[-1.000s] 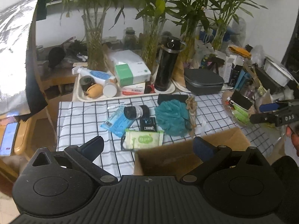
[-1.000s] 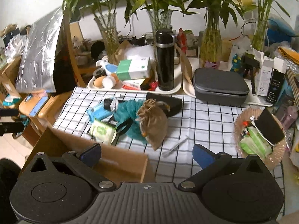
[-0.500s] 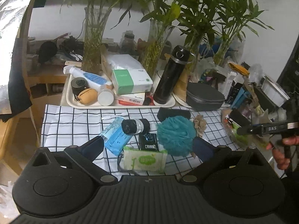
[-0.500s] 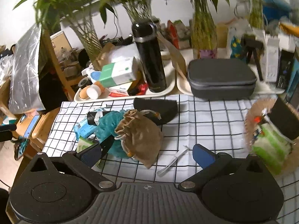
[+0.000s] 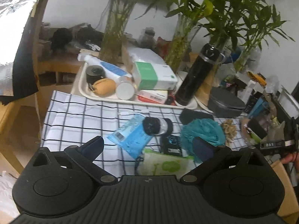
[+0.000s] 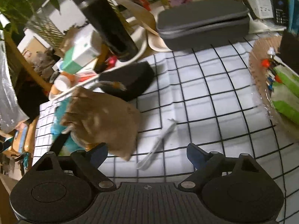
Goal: Organize soft objects
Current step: 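Lower the right gripper onto the white cable and close it, then grasp the blue wet-wipes packet with the left gripper while the right gripper holds the cable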
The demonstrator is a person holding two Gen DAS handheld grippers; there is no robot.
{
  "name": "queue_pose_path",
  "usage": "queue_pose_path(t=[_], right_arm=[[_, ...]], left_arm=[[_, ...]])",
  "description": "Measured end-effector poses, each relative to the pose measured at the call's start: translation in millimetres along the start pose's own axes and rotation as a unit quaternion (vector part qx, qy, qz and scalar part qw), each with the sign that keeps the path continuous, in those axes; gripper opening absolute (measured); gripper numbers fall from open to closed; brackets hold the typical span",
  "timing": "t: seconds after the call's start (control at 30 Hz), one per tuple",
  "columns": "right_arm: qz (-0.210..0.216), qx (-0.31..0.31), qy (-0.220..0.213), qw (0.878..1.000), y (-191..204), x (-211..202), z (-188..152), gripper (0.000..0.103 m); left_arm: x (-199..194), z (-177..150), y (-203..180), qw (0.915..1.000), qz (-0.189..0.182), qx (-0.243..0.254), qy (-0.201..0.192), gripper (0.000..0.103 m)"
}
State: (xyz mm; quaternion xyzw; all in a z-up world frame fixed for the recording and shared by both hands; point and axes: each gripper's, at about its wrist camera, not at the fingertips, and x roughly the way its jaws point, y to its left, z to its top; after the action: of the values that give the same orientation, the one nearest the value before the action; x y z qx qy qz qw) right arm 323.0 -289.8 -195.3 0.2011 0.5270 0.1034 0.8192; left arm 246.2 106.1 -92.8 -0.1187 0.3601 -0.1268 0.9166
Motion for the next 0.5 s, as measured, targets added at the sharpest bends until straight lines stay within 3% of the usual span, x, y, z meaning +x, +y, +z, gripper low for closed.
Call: queue_pose_path(t=[0.07,0.17,0.37,0.5], right_arm=[[0.014,0.011,0.009,1.0,-2,6,0,0.084],[0.034,0.015,0.023,0.999,1,16,1,0.066],[-0.011,0.005,0.034,0.999,4,37,-2,0.034],[-0.027,0.013,0.038,0.999,-2,46,-4,0.021]], left_arm=[[2,0,1,1.0,0.002,-0.001,-0.001,0.103],[9,-2,3,0.9999,0.006,-0.002,0.01,0.103],[25,-4,6,0.9996,-0.009,0.007,0.028,0.103],[39,-3,8,0.999,-0.014,0.013,0.04,0.103]])
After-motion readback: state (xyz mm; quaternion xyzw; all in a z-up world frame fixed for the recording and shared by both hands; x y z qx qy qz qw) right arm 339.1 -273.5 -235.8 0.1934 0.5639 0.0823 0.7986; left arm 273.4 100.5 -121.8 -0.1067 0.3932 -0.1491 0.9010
